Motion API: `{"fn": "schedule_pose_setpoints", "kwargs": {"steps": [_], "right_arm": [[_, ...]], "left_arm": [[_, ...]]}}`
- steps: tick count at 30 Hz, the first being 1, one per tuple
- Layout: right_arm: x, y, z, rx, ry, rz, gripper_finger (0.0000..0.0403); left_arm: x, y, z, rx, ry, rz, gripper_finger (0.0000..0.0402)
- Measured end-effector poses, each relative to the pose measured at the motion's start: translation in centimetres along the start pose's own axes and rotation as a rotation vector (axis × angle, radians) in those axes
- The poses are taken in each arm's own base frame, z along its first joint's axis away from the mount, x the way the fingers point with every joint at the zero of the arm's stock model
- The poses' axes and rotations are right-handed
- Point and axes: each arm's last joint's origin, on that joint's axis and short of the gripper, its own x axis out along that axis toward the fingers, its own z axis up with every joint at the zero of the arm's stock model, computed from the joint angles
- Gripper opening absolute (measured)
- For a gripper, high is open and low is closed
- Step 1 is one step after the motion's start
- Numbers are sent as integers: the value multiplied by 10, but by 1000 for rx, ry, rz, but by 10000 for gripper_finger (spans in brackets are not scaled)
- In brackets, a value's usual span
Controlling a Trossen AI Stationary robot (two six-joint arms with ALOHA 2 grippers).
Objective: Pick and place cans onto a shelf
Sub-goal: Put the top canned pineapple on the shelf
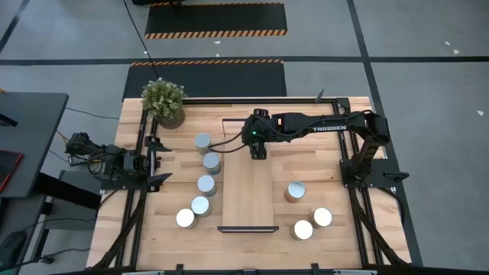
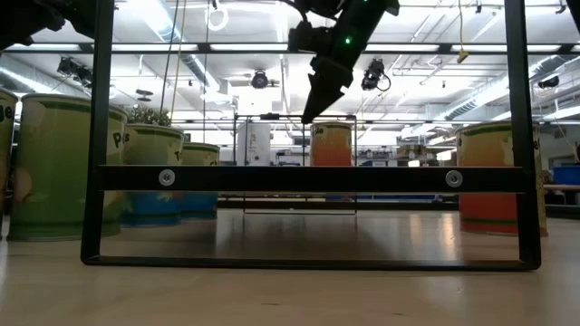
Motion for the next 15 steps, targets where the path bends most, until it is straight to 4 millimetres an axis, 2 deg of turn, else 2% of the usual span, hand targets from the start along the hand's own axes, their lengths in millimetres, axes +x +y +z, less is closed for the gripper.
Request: {"fn": "schedule_pose_setpoints", "kwargs": {"steps": [15], "right_arm": [[0,-4,-6,-52,75,-105,374]], "left_arm": [[0,0,0,7,0,0,357]]}}
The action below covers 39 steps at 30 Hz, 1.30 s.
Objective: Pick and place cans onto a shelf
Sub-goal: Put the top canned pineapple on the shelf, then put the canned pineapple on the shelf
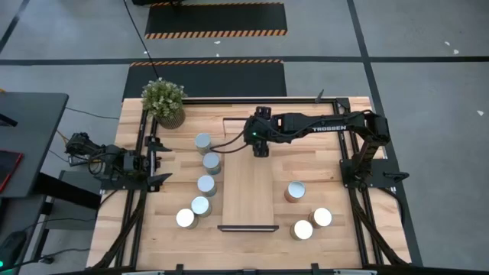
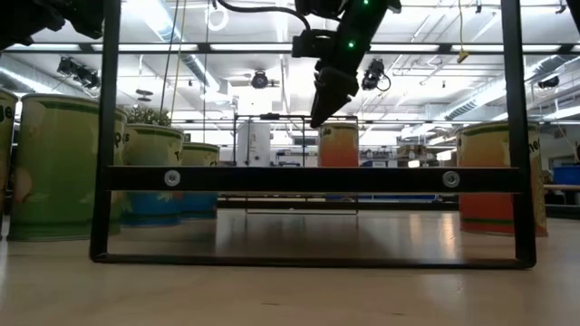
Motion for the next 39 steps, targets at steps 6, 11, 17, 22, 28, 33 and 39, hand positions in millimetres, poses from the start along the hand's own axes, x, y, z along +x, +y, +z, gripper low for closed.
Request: {"fn": "schedule_pose_setpoints", "kwargs": {"steps": [6,11,17,22,28,33,39], "right_arm": [[-4,-3,1,-6,-15,-34,375],[-17,4,5,-8,-60,-16,375],[-41,23,7,-27,-102,29,375],[-65,36,0,17,-94,177,375],[-92,46,-20,196,54,368,375],[-83,60,-39,284,221,397,375],[-64,87,-59,336,359,476,375]], "left_arm": [[0,0,0,0,0,0,357],[0,0,0,0,-1,0,357],[0,0,0,2,0,0,357],[0,0,0,0,1,0,357],[0,0,0,-6,-3,1,357],[0,1,2,-7,-21,10,357],[0,1,3,36,-30,15,357]]}}
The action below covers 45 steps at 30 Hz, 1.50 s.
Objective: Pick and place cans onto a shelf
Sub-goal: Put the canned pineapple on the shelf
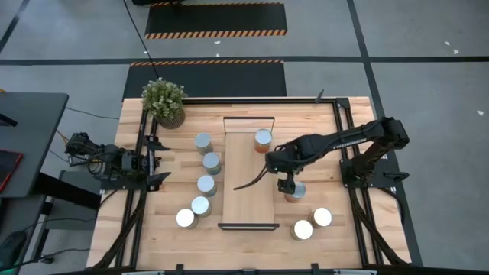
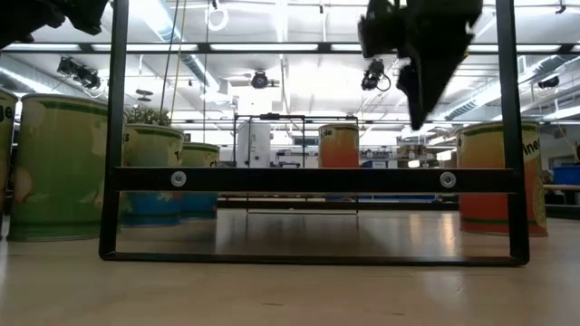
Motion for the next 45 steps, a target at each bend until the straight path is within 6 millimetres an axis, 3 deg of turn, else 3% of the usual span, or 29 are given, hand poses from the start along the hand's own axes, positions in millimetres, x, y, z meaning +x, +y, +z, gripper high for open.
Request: {"fn": "schedule_pose_setpoints", "kwargs": {"steps": [16,38,45], "right_arm": [[10,26,-15,340,23,-19,375],[45,34,-46,370,141,-33,373],[44,30,-46,318,162,-45,324]], "left_arm": [[0,0,0,4,-4,-2,357],[0,-2,-3,-90,27,-16,357],[0,-2,-3,-97,27,-16,357]]}}
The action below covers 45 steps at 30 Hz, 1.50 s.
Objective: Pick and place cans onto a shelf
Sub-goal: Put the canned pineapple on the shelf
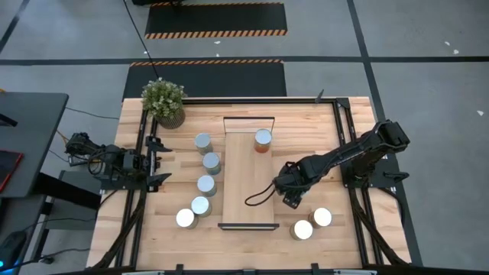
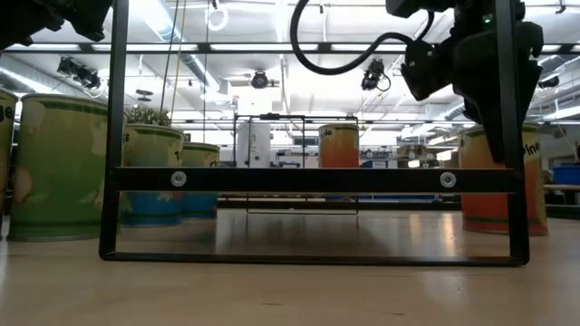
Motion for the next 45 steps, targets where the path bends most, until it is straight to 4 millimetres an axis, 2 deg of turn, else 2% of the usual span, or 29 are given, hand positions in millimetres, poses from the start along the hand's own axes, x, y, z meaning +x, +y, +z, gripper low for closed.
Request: {"fn": "schedule_pose_setpoints", "kwargs": {"steps": [5,13,17,22,27,33,40,45], "right_arm": [[-19,-6,12,-41,-7,-23,312],[-82,-7,33,-103,-164,-55,326],[-106,2,45,-184,-275,-26,320],[-119,26,72,-319,-352,-27,320],[-126,45,104,-472,-385,-42,319],[-121,45,143,-631,-405,-89,319],[-91,30,190,-708,-339,-92,322],[-70,21,211,-716,-264,-56,323]], "left_arm": [[0,0,0,-44,0,0,357],[0,-1,-2,-116,20,-6,357],[0,-1,-2,-116,23,-8,357],[0,-1,-2,-149,24,-7,357],[0,-1,-4,-163,38,-11,357],[0,-2,-4,-162,46,-13,357],[0,-2,-5,-157,55,-16,357],[0,-2,-6,-155,59,-17,357]]}}
